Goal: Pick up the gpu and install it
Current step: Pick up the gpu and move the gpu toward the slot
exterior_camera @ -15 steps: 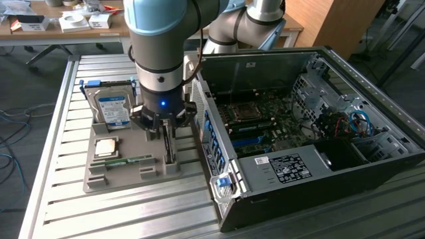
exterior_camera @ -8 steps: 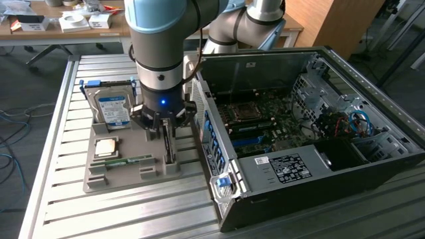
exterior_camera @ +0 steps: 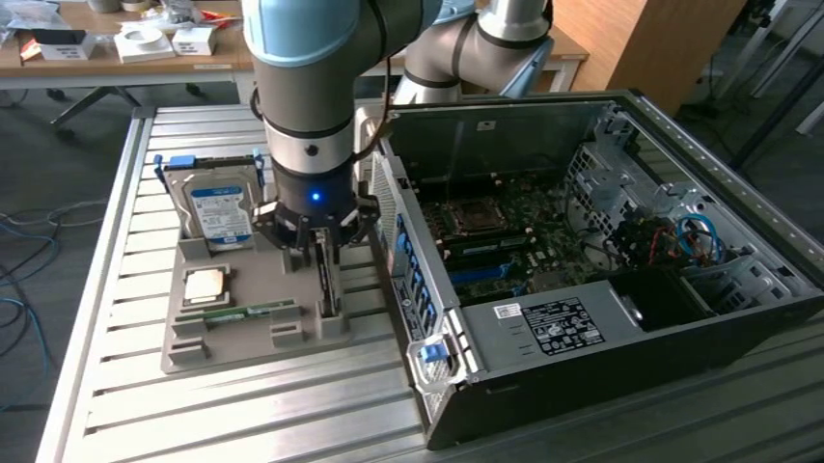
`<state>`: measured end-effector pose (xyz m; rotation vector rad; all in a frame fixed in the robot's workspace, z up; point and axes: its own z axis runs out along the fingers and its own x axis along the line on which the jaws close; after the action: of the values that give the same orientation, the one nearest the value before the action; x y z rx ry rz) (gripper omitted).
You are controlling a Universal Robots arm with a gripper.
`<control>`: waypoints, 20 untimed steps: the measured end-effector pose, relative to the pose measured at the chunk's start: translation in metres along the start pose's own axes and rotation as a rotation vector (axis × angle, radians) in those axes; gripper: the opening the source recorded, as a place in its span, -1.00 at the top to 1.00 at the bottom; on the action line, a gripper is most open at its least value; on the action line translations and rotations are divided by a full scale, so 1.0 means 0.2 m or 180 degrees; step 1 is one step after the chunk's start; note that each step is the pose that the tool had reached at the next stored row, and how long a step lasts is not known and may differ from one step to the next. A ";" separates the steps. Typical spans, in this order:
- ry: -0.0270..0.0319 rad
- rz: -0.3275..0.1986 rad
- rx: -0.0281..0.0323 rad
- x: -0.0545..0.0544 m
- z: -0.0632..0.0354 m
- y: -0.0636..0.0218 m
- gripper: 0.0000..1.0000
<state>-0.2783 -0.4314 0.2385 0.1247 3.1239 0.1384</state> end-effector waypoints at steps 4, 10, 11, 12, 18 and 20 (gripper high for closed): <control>-0.0001 0.0000 0.0010 0.00 0.005 0.011 0.17; -0.0001 0.0000 0.0018 0.00 0.014 0.013 0.17; -0.0001 0.0000 0.0021 0.00 0.014 0.013 0.17; -0.0002 0.0000 0.0025 0.00 0.014 0.013 0.17; -0.0003 0.0000 0.0037 0.01 0.020 0.012 0.17; -0.0003 -0.0001 0.0038 0.01 0.025 0.011 0.17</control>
<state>-0.2798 -0.4287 0.2337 0.1243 3.1241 0.1197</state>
